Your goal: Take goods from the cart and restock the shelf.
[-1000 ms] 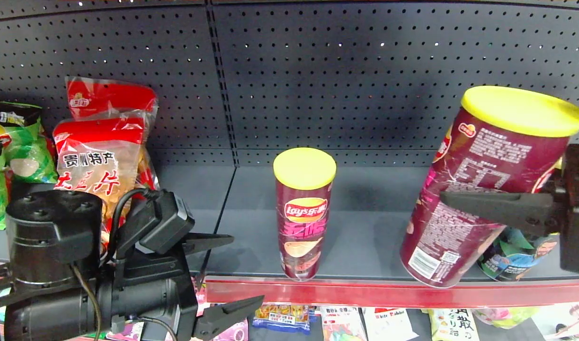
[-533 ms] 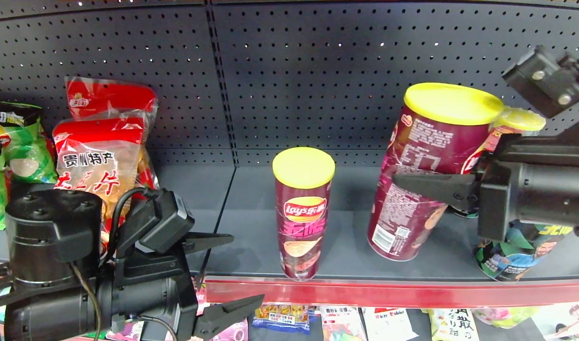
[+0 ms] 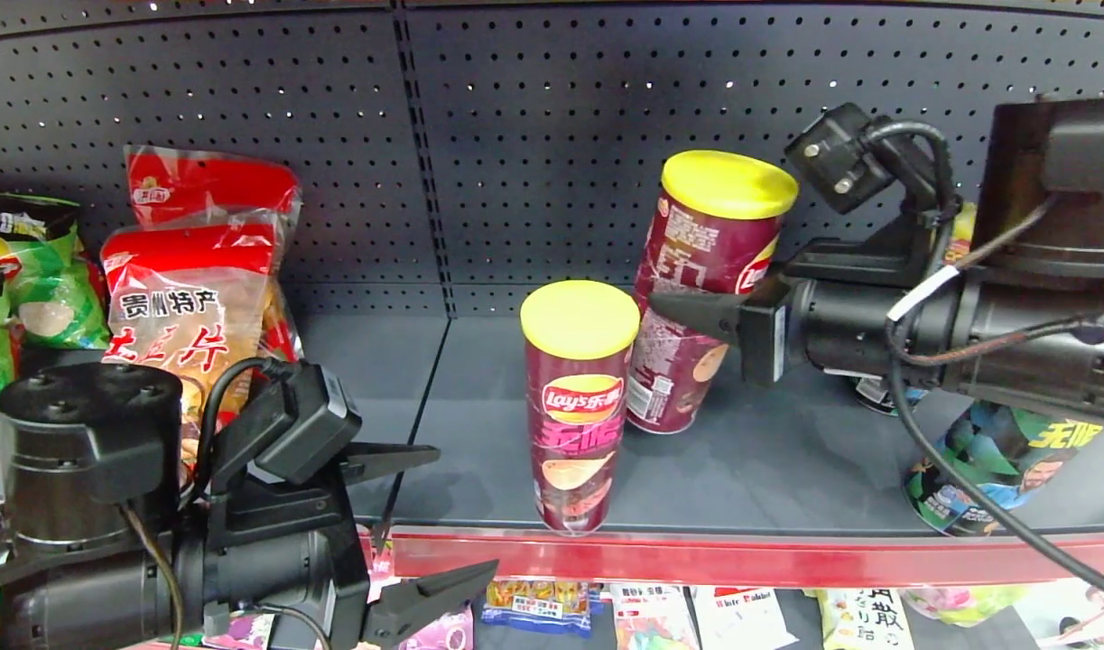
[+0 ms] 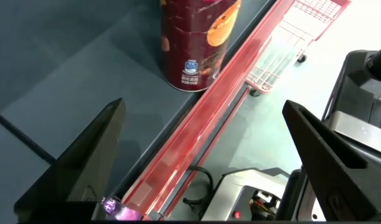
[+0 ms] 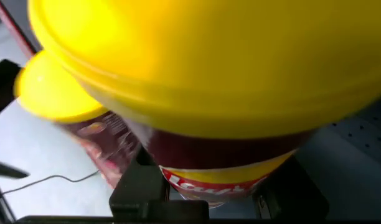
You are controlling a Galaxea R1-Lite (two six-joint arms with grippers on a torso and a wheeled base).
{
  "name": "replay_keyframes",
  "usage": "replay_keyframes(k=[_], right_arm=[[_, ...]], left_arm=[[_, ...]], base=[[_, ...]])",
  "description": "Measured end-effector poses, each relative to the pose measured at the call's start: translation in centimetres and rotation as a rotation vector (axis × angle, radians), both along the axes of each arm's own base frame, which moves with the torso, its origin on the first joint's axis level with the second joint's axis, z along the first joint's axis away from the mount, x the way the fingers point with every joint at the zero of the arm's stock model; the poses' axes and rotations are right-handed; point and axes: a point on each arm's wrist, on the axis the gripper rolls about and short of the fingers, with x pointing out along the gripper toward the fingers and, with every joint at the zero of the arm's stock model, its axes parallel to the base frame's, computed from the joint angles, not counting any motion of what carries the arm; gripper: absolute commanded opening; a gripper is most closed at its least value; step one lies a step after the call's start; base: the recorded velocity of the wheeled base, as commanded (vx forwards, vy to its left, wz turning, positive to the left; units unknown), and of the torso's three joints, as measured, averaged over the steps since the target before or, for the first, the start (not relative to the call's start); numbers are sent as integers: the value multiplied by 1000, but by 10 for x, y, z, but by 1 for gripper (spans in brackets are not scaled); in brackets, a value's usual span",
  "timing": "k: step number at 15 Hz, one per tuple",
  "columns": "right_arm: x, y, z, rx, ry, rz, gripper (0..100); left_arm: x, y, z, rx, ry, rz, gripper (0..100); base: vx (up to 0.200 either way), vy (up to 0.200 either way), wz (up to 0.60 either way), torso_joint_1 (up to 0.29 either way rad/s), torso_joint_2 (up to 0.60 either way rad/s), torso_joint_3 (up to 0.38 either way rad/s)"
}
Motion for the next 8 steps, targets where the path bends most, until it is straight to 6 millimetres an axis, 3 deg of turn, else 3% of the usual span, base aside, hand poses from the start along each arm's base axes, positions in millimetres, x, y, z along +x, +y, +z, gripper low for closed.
replay_keyframes(k=[8], right_arm=[[50,21,-16,-21,34,-11,0]], left_arm=[[0,4,2,-5,-11,17,100]], base=[[0,0,0,0,0,0]])
